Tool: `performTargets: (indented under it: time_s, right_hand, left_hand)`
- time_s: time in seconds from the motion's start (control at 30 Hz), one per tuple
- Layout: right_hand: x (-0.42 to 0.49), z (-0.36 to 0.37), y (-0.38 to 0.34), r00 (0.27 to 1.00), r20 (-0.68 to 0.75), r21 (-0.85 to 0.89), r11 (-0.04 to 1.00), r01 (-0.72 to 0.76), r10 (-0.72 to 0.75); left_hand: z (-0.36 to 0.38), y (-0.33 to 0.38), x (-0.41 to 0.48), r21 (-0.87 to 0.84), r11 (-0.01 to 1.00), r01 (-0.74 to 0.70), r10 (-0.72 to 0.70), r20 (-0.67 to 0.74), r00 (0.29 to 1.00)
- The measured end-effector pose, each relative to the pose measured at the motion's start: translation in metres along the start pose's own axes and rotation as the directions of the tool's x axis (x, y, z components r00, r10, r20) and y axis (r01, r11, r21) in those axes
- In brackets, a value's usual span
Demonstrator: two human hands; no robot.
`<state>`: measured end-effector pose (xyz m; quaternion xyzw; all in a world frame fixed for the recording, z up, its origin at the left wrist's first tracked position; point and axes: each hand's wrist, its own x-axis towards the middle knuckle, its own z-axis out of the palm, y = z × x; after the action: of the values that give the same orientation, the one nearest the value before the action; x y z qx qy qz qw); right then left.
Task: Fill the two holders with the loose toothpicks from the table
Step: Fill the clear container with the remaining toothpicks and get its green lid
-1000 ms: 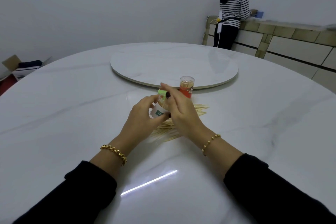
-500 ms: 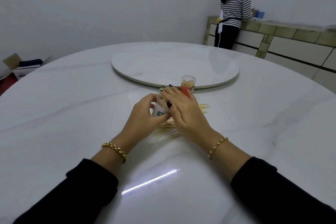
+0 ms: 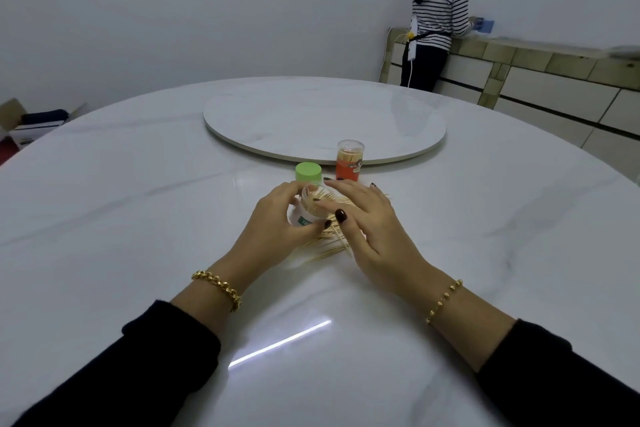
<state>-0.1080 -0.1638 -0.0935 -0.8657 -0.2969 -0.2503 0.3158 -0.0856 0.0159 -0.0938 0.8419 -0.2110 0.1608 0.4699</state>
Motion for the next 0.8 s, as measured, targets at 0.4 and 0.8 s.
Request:
performTargets:
  time_s: [0.4, 0.8]
  right_hand:
    - [0.004, -0.007, 0.013, 0.999, -0.034, -0.160, 0.987, -0.005, -0.001]
    - [0.014, -0.006, 0.083, 0.904, 0.092, -0.214, 0.895, -0.392, 0.418]
  left_hand:
    - [0.005, 0.008, -0.003, 0.006, 0.997, -0.073, 0.073, 0.035, 0.997]
    - [0.002, -0.004, 0.002, 0.079, 0.996, 0.030, -0.030, 0.007, 1.000]
